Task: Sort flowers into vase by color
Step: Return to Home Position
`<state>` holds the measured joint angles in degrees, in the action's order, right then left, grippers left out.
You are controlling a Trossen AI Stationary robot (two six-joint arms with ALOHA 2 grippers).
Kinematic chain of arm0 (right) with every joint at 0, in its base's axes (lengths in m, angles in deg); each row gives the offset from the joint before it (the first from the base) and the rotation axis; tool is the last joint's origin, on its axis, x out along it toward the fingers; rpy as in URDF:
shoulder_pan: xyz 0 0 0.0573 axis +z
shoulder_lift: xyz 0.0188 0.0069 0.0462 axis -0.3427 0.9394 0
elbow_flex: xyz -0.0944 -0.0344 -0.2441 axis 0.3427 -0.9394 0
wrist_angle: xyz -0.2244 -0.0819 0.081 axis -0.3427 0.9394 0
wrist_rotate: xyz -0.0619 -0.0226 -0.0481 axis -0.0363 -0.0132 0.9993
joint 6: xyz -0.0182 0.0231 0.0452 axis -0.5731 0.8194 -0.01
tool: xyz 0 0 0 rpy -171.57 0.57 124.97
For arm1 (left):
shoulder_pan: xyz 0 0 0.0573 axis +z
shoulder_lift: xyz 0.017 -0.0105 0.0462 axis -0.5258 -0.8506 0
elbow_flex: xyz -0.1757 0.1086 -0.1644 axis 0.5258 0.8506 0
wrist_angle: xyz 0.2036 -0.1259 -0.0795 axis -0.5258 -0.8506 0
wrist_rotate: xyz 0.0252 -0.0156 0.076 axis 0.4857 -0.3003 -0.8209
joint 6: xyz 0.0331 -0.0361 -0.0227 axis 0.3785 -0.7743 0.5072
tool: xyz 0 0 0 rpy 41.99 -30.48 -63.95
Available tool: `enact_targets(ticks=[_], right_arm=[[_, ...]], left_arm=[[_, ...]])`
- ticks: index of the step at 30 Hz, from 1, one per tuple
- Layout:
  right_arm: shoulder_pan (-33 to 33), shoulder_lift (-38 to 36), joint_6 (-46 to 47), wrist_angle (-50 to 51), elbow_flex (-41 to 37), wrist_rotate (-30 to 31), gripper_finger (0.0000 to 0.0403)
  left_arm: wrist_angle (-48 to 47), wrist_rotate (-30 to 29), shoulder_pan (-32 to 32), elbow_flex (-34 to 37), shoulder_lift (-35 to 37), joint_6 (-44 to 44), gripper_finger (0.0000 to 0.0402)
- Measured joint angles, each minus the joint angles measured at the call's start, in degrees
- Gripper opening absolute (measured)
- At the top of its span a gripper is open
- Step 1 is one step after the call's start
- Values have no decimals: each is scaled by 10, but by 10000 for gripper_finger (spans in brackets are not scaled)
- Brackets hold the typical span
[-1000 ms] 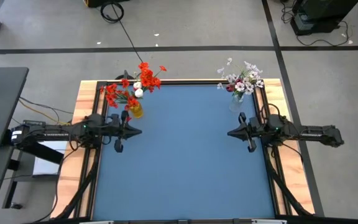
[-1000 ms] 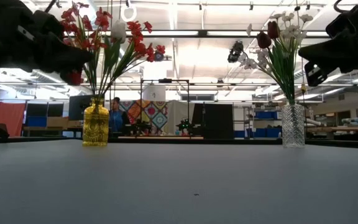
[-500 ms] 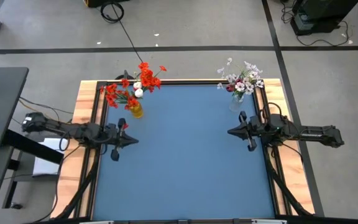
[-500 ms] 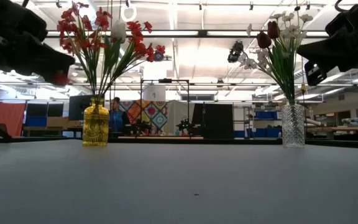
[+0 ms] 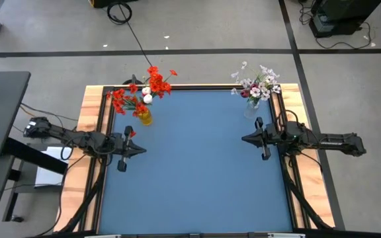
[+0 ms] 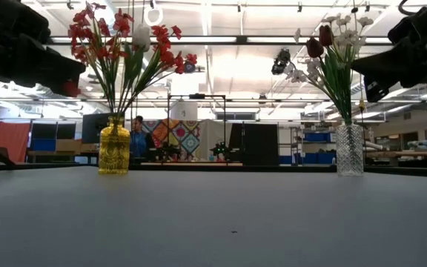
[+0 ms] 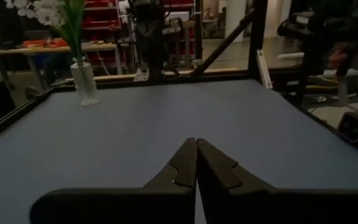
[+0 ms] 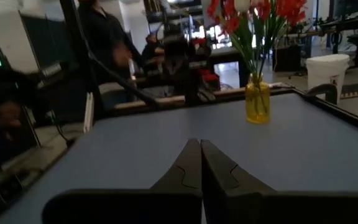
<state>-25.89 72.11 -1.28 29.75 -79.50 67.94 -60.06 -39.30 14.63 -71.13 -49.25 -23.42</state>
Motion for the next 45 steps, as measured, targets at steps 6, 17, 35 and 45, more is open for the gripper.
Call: enact_targets(ticks=[6, 17, 35, 45], right_arm=[[1, 0, -48, 6, 0, -2, 0], [1, 0, -44, -14, 0, -19, 44], [1, 0, -43, -14, 0, -19, 45], [1, 0, -43, -14, 0, -19, 46]], left_arm=[[42, 26, 44, 0, 0, 3, 17], [36, 26, 60, 0, -2, -30, 18], [36, 27, 60, 0, -2, -30, 18], [36, 27, 60, 1, -2, -31, 18]])
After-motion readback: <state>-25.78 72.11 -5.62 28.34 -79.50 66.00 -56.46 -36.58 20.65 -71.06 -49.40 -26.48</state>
